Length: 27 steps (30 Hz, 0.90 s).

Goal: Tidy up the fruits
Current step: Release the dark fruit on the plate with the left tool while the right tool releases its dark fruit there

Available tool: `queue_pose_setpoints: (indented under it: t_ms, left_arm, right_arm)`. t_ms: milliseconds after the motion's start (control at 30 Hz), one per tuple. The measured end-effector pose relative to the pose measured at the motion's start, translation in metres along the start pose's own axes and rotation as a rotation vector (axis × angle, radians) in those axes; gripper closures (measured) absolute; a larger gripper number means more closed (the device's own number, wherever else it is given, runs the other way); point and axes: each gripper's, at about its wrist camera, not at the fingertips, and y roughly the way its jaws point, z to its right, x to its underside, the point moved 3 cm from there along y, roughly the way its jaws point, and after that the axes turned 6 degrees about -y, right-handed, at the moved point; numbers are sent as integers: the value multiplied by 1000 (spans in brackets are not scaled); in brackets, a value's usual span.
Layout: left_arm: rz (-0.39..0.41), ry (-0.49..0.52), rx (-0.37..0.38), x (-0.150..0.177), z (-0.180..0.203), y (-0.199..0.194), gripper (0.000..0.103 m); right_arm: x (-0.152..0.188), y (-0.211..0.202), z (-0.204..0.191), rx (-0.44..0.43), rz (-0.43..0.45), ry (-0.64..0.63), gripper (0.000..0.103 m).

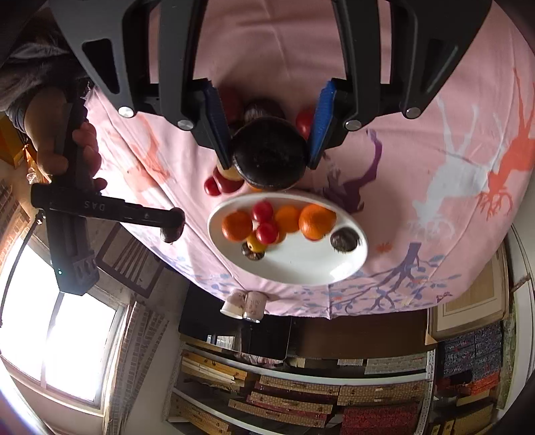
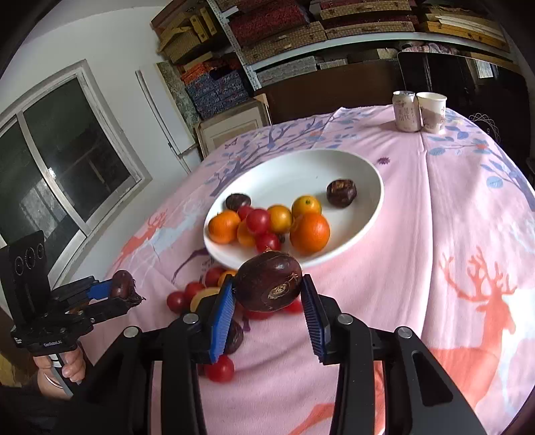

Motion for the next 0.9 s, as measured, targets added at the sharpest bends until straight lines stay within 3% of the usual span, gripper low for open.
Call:
queue_pose_setpoints:
  t_ms: [200,367,433,500,667,900]
  left_arm:
    - [-6,-2,-12,-71,1,60,59]
    - [-42,-13,-78,-100,-7,118,59]
    - [-59,-31,-87,-104,-12,132,53]
    - [-45,-44,-90,-105,-14,133,34]
    - [-17,-64,-72,-84,-18,98,30]
    - [-60,77,-51,5,11,36,27]
  right_arm:
    - [-49,37,25,10,-14,66,63]
    - [-71,75,37,31,-27,95,62]
    - [-77,85,41,35,-38,107,60]
    - [-78,83,42,35,-30,118,40]
    - [-52,50,30,22,6,83,37]
    - [35,10,15,-21,-32,68,37]
